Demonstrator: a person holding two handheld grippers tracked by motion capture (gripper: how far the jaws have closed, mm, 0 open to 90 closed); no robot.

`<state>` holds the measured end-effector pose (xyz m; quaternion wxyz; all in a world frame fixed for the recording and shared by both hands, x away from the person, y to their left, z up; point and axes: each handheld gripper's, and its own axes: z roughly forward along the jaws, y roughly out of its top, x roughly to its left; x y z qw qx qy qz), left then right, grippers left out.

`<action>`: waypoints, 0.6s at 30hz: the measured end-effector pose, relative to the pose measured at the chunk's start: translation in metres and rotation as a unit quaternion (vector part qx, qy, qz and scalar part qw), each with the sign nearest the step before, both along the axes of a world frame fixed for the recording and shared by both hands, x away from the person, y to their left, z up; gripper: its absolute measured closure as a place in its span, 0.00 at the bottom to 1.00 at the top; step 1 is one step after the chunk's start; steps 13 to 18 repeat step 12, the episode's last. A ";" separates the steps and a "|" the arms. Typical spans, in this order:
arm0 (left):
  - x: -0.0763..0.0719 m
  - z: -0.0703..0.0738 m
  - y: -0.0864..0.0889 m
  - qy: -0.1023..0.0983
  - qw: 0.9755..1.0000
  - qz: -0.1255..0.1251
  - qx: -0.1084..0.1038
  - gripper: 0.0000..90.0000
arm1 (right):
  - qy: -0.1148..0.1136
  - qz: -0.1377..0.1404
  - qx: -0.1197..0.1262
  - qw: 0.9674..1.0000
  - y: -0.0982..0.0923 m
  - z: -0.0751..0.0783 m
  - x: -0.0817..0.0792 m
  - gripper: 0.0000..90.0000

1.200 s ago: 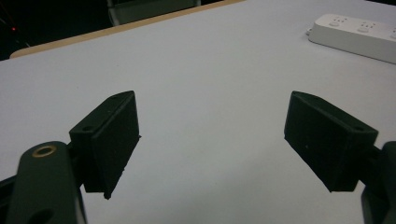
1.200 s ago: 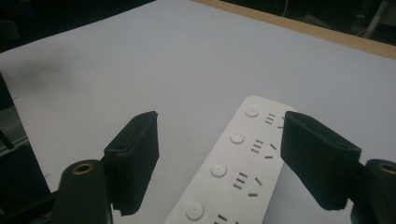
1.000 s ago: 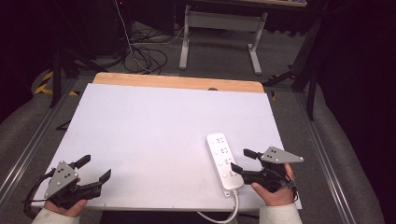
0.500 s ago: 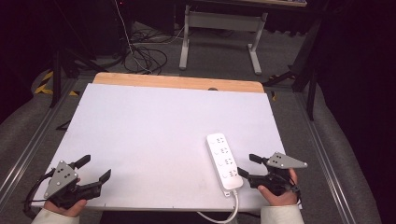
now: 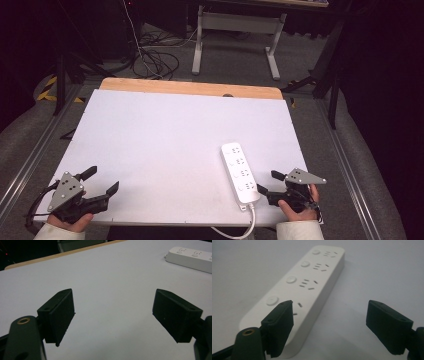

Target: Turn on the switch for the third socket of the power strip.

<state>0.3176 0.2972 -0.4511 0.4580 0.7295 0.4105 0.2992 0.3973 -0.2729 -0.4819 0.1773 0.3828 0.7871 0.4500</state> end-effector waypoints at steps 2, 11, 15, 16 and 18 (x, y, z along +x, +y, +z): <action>0.000 0.000 0.000 0.000 1.000 0.001 -0.001 0.20 | 0.006 -0.005 -0.010 1.000 0.001 -0.003 0.002 0.24; 0.000 0.000 0.000 0.001 1.000 0.000 -0.001 0.20 | -0.011 -0.007 -0.013 1.000 0.002 0.001 0.000 0.24; 0.001 0.000 0.000 0.001 1.000 0.000 -0.001 0.20 | -0.012 -0.009 -0.011 1.000 0.001 0.001 0.000 0.24; 0.001 0.000 0.000 0.001 1.000 0.000 -0.001 0.20 | -0.012 -0.009 -0.011 1.000 0.001 0.001 0.000 0.24; 0.001 0.000 0.000 0.001 1.000 0.000 -0.001 0.20 | -0.012 -0.009 -0.011 1.000 0.001 0.001 0.000 0.24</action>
